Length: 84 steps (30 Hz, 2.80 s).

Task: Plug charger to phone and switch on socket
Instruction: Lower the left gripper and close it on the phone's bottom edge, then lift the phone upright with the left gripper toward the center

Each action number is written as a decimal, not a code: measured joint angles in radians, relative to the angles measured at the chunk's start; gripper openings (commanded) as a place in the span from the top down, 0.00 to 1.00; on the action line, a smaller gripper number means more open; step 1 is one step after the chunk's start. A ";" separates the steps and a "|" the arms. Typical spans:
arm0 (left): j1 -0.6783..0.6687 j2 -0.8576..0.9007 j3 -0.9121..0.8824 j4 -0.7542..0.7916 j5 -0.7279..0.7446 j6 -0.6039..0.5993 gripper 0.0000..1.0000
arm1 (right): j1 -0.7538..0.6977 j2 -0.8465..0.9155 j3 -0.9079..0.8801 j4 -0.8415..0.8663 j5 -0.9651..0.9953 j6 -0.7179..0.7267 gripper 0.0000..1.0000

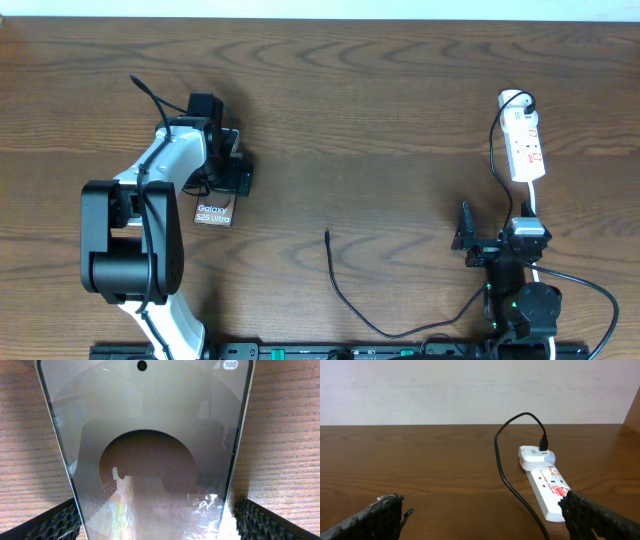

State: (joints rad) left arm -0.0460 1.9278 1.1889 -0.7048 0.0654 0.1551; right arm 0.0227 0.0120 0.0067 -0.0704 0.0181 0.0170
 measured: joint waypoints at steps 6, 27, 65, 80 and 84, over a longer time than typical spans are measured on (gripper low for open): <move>0.000 0.000 0.000 0.000 0.000 0.000 0.08 | 0.000 0.000 0.000 0.000 0.000 0.000 0.01; -0.001 0.000 0.000 0.001 0.000 0.000 0.19 | 0.000 0.000 0.000 0.000 0.000 0.000 0.01; -0.001 0.003 0.014 -0.055 -0.001 0.003 0.93 | 0.000 0.000 0.000 0.000 0.000 0.000 0.01; -0.002 0.027 0.122 -0.162 0.033 0.002 0.92 | 0.000 0.000 0.000 0.000 0.000 0.000 0.01; -0.002 0.027 0.126 -0.163 0.138 0.002 0.92 | 0.000 0.000 0.000 0.000 0.000 0.000 0.01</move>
State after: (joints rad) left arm -0.0479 1.9553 1.3144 -0.8677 0.2035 0.1574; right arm 0.0227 0.0120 0.0067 -0.0704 0.0181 0.0170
